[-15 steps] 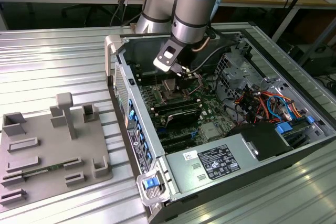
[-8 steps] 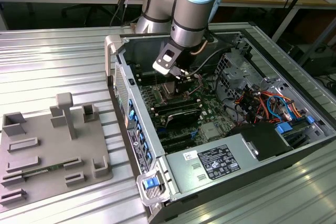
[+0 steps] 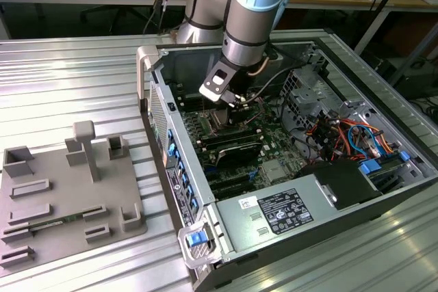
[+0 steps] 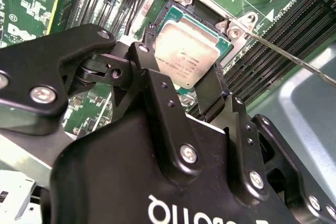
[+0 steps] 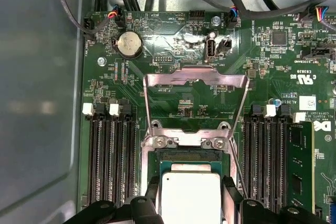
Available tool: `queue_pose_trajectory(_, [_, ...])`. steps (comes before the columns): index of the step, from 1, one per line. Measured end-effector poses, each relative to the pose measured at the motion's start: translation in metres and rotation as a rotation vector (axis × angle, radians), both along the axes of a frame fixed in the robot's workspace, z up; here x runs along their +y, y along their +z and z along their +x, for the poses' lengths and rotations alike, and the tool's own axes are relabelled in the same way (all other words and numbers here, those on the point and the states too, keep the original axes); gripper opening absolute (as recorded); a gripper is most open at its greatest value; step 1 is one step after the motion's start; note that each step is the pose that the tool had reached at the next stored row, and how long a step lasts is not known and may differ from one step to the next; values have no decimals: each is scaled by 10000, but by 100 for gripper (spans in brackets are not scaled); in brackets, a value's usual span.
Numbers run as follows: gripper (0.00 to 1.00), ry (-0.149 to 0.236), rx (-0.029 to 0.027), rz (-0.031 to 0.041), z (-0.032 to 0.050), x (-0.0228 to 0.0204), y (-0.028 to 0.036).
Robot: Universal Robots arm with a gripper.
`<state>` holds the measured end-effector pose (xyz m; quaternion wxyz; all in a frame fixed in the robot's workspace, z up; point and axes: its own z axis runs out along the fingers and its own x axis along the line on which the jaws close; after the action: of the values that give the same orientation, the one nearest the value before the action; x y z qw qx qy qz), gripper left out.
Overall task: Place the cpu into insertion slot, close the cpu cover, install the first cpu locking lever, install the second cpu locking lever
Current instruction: 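Place the cpu into insertion slot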
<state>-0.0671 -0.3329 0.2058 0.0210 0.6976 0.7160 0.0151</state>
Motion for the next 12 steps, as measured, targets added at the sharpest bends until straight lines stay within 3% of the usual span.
queue_pose_trajectory(5, [55, 1, 0, -1, 1, 0, -2])
queue_pose_trajectory(7, [55, 1, 0, -1, 1, 0, -49])
queue_pose_trajectory(12, [55, 2, 0, 0, 1, 0, -50])
